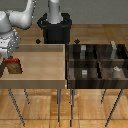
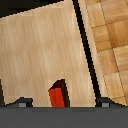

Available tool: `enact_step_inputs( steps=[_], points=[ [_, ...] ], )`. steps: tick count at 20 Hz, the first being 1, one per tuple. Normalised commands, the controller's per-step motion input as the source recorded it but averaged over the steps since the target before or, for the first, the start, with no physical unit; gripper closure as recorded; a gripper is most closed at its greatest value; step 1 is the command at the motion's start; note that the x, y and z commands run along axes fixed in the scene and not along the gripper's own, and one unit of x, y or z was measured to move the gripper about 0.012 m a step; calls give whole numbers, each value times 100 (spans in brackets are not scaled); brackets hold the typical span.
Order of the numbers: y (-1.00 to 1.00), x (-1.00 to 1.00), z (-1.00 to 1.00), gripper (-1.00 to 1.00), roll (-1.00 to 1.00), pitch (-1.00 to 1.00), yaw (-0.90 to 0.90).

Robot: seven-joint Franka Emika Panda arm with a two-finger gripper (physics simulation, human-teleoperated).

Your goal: Place the box of cereal into the appropriate compartment.

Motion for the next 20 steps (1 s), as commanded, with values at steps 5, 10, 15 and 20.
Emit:
enact_step_inputs(
  steps=[5, 10, 15, 20],
  points=[
    [-40, 0, 0, -100, 0, 0, 0],
    [-20, -20, 0, -100, 0, 0, 0],
    [0, 0, 0, -100, 0, 0, 0],
    [0, -20, 0, -100, 0, 0, 0]
  ],
)
